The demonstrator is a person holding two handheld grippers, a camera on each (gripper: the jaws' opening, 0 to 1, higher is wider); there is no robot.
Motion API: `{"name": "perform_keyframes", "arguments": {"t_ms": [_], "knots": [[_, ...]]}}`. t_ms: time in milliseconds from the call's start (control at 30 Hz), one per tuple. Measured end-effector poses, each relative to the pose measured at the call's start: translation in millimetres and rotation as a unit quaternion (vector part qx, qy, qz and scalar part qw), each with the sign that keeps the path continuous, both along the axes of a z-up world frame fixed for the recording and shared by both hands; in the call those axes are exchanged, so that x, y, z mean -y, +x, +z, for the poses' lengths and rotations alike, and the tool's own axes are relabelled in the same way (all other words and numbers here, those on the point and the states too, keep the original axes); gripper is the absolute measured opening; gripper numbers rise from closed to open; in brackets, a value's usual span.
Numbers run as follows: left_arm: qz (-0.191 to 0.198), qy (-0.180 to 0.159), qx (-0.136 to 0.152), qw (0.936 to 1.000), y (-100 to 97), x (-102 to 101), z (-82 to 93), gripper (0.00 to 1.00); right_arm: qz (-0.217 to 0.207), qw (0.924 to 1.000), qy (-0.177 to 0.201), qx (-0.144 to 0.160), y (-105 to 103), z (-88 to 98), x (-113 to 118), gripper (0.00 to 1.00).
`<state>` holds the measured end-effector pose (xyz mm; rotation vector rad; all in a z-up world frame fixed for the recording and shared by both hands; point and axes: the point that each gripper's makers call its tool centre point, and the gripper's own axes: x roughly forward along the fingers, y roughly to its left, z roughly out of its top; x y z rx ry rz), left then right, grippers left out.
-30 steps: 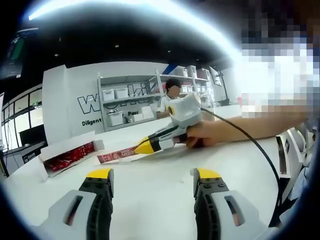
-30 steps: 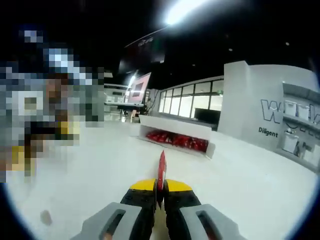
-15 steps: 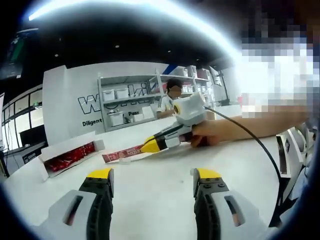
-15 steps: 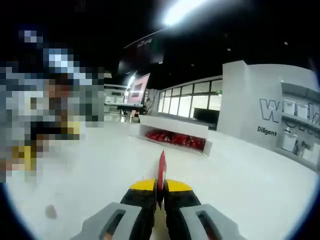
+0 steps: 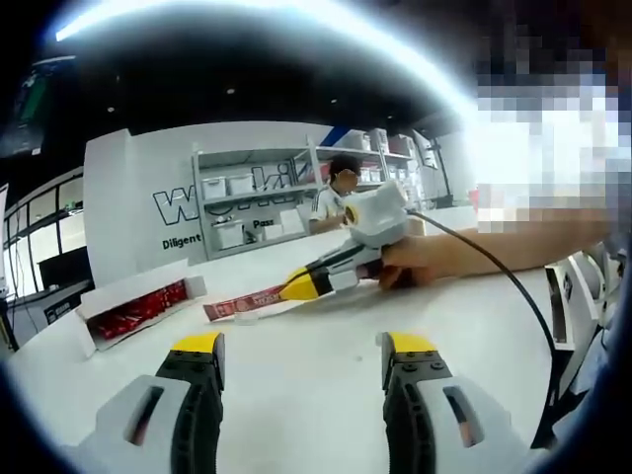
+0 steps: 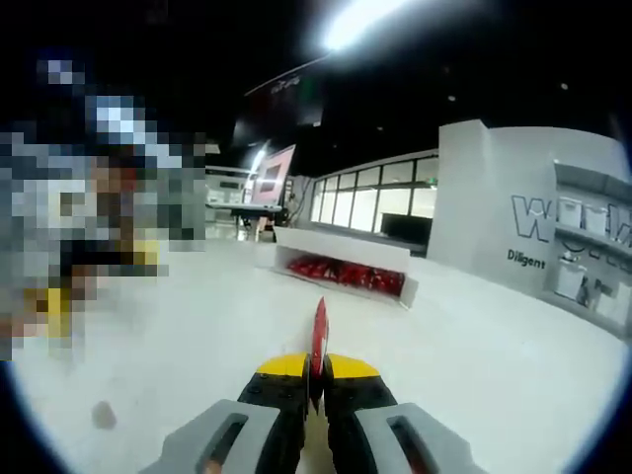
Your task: Tear open the coffee pouch, take out the coffee, and pour the coffee from the pouch into the cup
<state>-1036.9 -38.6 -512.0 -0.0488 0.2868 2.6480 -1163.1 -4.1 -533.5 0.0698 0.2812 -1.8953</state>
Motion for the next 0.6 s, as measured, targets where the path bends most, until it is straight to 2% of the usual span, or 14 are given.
{"name": "perform_keyframes", "arguments": {"t_ms": [600], "knots": [[-0.001,0.002,-0.002,1.0,0.1,-0.6,0.8,0.66,-0.005,1.0,0.002,0.0,4.9,-0.7,-12.0,0.07]]}}
